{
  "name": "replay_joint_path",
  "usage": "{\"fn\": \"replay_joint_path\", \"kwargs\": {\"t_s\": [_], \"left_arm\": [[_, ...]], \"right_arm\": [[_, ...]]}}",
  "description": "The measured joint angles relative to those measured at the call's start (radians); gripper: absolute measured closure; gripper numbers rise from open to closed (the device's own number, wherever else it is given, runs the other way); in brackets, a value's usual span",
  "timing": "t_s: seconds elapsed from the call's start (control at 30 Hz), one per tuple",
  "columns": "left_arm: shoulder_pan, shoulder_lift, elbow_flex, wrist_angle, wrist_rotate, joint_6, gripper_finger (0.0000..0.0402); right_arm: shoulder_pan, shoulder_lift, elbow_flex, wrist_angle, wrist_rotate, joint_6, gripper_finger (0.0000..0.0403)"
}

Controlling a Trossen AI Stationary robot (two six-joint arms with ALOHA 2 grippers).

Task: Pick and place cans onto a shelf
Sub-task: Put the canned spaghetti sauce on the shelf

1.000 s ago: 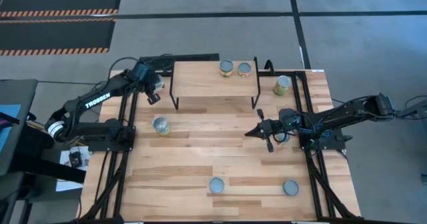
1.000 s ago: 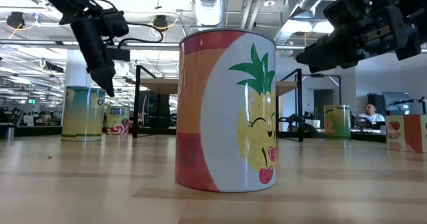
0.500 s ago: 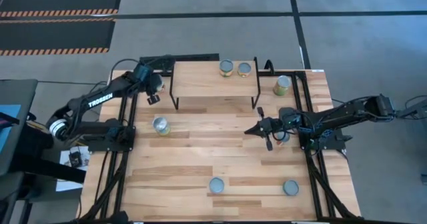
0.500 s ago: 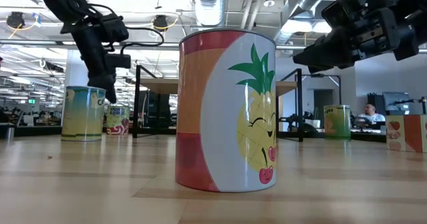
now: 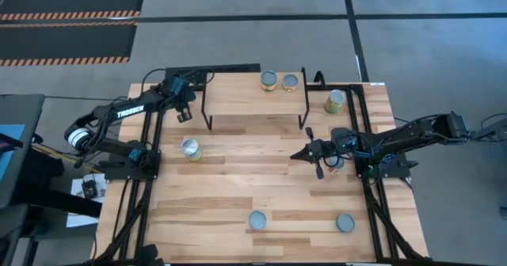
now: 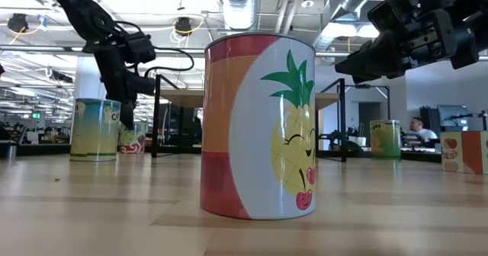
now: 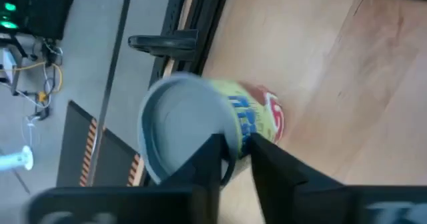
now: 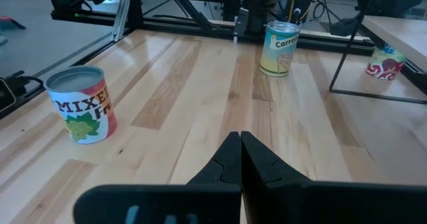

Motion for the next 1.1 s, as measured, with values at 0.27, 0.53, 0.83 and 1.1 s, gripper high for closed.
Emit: {"fn": "replay_joint_path", "kwargs": {"t_s": [0.27,0.53,0.83,1.1], "left_arm": [[-0.002,-0.097,0.105,-0.127,-0.034,-0.012,0.0398],[-0.014,-0.209,0.391,-0.386,0.057,-0.087,0.0401],[-0.193,-0.125,0.749,-0.542,0.145,-0.15,0.0401],[-0.347,0.106,0.952,-0.588,0.21,-0.168,0.0401]], "right_arm": [[0.0,0.0,0.0,0.0,0.0,-0.001,0.0392],[0.0,0.0,0.0,0.0,0.0,-0.004,0.0392],[0.0,0.0,0.0,0.001,0.0,-0.004,0.0392],[0.0,0.0,0.0,0.001,0.0,-0.004,0.0392]]}}
